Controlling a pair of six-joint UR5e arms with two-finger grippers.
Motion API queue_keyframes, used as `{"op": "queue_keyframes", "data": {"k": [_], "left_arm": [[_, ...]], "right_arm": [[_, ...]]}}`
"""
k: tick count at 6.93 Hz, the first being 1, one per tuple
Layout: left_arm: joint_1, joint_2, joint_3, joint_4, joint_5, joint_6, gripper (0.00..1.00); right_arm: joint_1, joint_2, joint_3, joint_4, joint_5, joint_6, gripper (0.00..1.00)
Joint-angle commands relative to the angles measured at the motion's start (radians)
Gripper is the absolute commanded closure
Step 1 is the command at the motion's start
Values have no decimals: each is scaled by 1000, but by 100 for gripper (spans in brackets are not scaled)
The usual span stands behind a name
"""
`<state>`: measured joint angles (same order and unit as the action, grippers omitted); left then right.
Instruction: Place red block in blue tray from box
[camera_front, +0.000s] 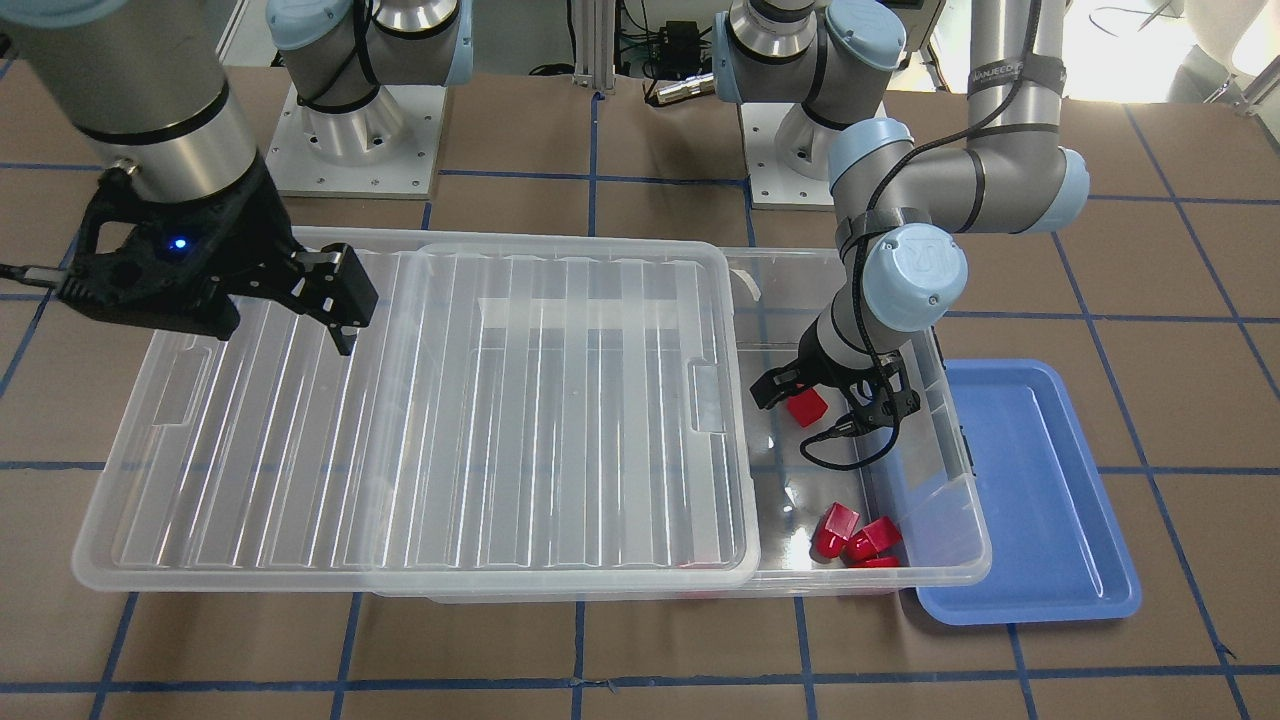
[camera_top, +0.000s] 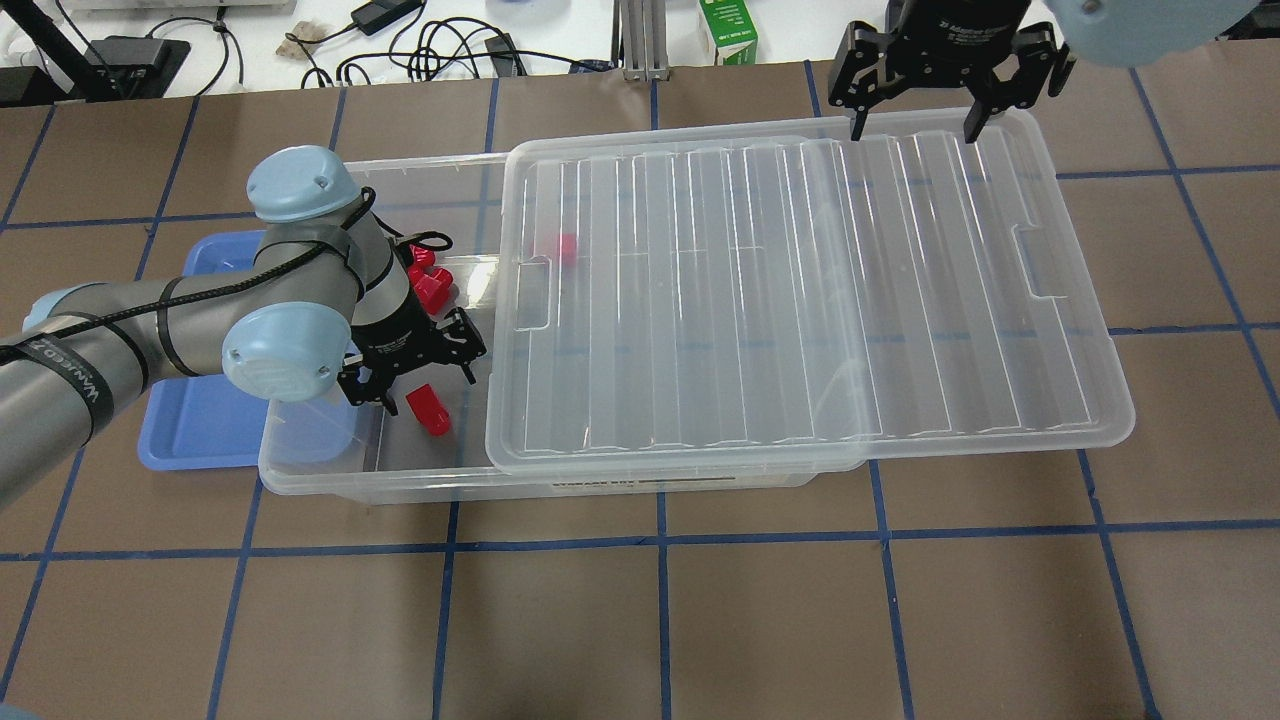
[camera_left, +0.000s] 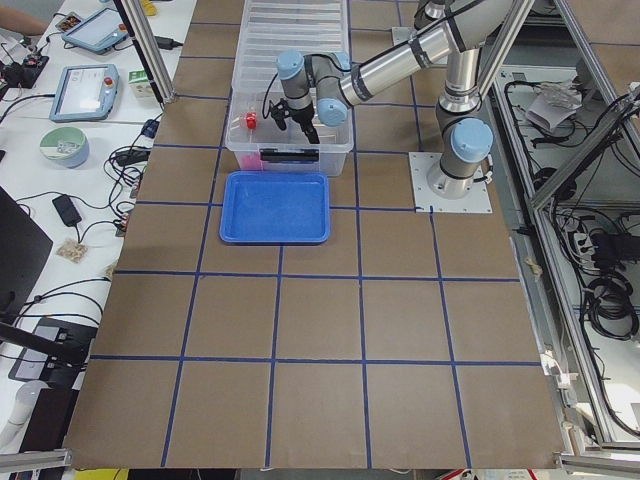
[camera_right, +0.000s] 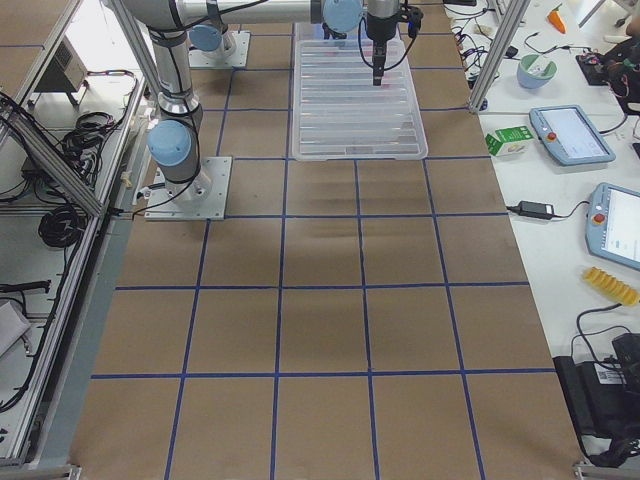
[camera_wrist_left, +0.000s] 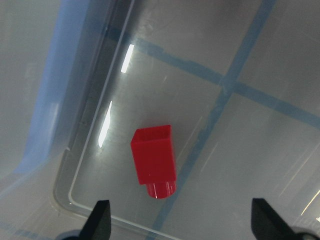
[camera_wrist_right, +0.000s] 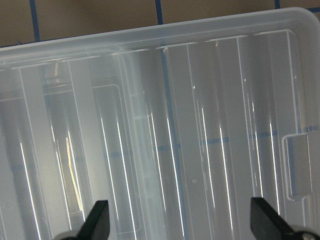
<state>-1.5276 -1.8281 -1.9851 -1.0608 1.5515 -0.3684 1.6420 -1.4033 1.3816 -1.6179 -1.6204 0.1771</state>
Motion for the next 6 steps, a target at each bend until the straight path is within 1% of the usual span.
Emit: {"op": "queue_keyframes", "data": {"k": [1, 2, 3, 4, 5, 6], "left_arm": [[1, -29, -38, 94, 34, 2, 0], [1, -34, -66, 97, 33, 2, 0], [-3, -42, -75, 110, 32, -4, 7], [-3, -40, -74, 111, 30, 2, 37], [-3, -37, -66, 113, 22, 11, 67], [-3, -36, -63, 117, 22, 19, 90]], "right_arm": [[19, -64, 104, -40, -1, 7, 0], [21, -88, 146, -116, 1, 5, 0], [16, -86, 131, -123, 7, 13, 0], [6, -79, 113, -108, 83, 9, 0], [3, -62, 93, -109, 88, 1, 0], [1, -54, 71, -73, 83, 1, 0]]}}
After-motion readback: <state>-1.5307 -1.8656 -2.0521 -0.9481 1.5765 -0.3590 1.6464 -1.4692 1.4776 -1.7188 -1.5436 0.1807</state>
